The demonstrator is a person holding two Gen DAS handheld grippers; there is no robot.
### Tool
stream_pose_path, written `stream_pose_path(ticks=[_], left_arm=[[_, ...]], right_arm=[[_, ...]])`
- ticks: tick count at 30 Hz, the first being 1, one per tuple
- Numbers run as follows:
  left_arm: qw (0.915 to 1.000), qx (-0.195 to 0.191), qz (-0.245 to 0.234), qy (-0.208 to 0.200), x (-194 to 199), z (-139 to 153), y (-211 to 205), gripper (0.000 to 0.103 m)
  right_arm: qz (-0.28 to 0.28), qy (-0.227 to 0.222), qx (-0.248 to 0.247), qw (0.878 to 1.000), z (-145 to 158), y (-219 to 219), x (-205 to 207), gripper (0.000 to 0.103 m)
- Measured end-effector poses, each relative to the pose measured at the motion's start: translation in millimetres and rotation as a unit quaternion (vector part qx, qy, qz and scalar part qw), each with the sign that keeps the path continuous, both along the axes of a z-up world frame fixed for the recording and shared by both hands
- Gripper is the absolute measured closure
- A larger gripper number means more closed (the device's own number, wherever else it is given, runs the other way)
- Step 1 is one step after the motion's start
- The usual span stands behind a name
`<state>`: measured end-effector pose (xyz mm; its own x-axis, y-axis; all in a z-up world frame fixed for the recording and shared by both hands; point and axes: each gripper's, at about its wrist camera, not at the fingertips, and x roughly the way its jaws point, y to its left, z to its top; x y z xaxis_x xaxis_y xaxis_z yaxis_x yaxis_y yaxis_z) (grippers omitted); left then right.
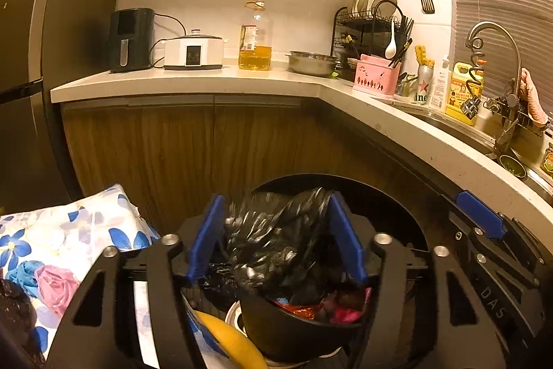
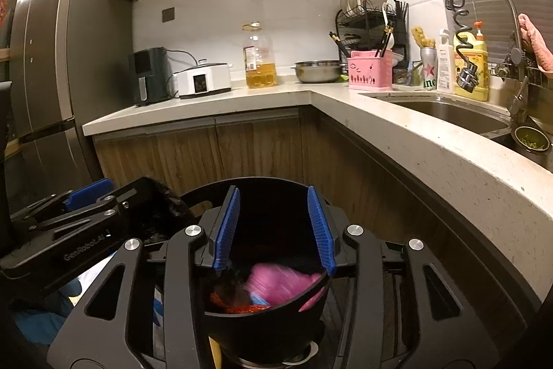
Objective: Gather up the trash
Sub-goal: 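Carry the pink and black bags over the black bin and release both, then move both open tools back over the table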
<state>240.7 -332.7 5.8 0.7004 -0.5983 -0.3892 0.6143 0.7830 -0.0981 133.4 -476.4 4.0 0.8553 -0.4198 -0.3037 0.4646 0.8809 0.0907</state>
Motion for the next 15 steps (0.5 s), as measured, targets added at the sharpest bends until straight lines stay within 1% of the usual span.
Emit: stream_pose_path(ticks=[2,4,7,10,12,15], left_arm=[[1.0000,-0.002,0.001,-0.001,-1,-1,2,0.031],[1.0000,0.003,0.000,-0.001,-1,-2,2,0.030],[0.9999,0.009,0.007,-0.001,-2,-4,3,0.028],[0.9999,0.006,0.016,0.004,-4,-5,10,0.023],[0.9997,0.004,0.025,0.005,-6,-6,17,0.019],[0.9991,0.004,0.042,0.006,-13,-7,31,0.016]], right_arm=[[-0.003,-0.001,0.001,1.000,0,-1,-2,0.058],[-0.007,-0.002,0.002,1.000,0,-1,-4,0.056],[-0.009,-0.001,0.003,1.000,-1,0,-6,0.055],[-0.008,0.001,0.003,1.000,-1,2,-9,0.053],[-0.007,0.002,0.003,1.000,-1,7,-12,0.051],[-0.004,0.004,-0.001,1.000,0,15,-15,0.045]])
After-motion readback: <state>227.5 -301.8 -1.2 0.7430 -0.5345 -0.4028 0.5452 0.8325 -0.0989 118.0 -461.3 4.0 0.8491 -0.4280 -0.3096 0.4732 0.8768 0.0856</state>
